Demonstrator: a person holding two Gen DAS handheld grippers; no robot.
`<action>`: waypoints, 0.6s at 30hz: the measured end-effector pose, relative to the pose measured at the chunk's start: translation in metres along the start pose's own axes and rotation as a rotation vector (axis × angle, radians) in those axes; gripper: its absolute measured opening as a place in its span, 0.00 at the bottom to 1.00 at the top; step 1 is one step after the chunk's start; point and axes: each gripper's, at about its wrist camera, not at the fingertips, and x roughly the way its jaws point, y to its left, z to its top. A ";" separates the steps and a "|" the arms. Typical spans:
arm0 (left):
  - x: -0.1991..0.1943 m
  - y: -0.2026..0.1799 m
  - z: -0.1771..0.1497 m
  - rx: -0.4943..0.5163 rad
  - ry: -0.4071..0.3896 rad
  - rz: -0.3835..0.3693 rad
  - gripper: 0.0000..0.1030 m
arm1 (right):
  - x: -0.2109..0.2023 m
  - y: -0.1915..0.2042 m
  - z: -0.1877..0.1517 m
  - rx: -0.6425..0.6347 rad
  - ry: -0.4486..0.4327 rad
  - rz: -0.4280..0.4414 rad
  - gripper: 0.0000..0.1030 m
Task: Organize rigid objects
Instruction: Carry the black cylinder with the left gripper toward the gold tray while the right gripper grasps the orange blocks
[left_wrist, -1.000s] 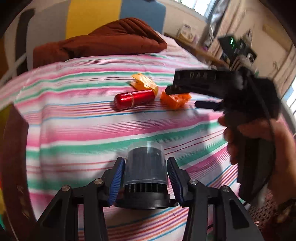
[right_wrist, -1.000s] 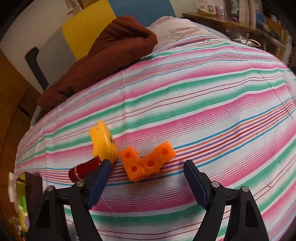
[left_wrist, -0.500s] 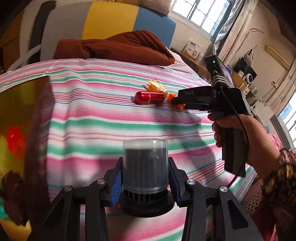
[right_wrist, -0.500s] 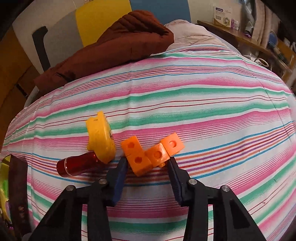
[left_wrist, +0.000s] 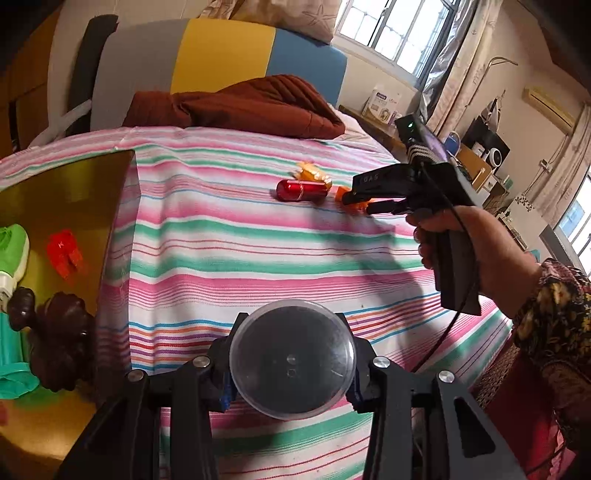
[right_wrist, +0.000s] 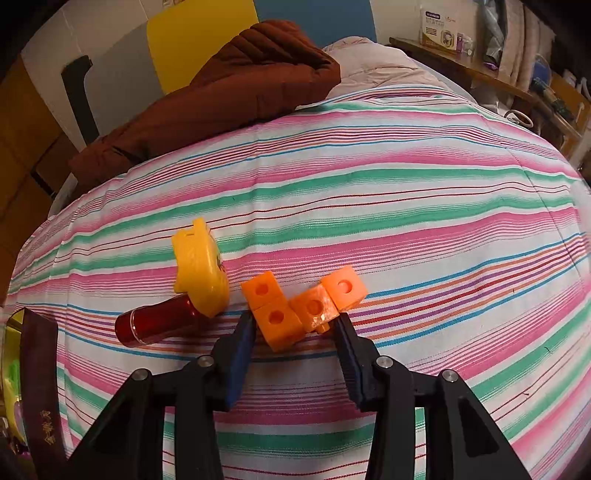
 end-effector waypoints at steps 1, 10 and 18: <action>-0.002 -0.001 0.000 0.005 -0.004 -0.003 0.43 | 0.000 -0.001 0.000 0.004 -0.001 -0.003 0.43; -0.032 -0.002 -0.002 0.005 -0.044 -0.028 0.43 | -0.006 -0.006 -0.002 0.033 -0.005 0.013 0.39; -0.066 0.025 -0.004 -0.056 -0.103 -0.011 0.43 | -0.012 -0.011 -0.003 0.056 -0.016 0.030 0.39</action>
